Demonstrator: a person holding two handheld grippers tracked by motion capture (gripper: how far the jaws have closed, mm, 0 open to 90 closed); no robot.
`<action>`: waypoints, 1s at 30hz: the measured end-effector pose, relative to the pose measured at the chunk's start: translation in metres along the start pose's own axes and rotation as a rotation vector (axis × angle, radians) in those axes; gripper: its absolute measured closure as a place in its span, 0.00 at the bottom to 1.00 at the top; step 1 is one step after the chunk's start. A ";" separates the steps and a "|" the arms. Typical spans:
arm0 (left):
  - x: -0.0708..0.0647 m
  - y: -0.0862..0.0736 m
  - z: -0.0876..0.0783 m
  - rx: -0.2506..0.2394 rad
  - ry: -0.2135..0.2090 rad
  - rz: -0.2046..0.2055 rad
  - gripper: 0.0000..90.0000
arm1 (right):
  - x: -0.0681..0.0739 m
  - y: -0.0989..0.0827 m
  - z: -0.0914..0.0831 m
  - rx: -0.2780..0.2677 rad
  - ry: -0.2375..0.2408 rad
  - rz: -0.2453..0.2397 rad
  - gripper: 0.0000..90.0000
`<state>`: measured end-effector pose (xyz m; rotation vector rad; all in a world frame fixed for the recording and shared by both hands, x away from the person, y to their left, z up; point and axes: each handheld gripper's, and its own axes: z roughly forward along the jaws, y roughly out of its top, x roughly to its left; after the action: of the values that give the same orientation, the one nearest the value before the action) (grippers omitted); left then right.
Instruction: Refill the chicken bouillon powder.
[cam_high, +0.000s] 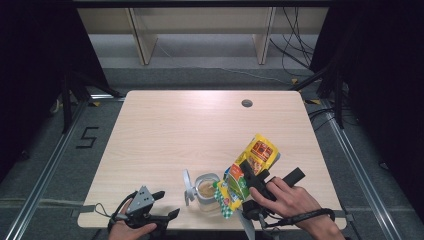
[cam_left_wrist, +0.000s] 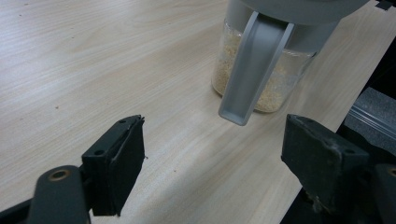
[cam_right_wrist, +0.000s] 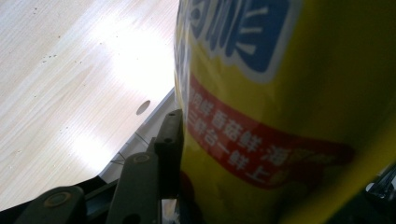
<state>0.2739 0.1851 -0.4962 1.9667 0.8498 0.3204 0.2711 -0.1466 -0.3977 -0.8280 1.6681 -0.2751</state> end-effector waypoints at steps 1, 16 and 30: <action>0.000 0.000 0.000 0.001 0.005 0.001 0.23 | 0.000 0.000 0.000 0.000 0.000 0.000 0.65; 0.000 0.000 0.000 0.000 0.002 0.000 0.23 | 0.000 -0.002 0.000 0.001 0.000 0.012 0.66; 0.000 0.000 0.000 -0.003 -0.001 -0.002 0.23 | 0.000 -0.003 0.001 -0.014 0.016 0.017 0.66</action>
<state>0.2740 0.1853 -0.4962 1.9627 0.8503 0.3199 0.2730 -0.1484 -0.3962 -0.8237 1.6932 -0.2597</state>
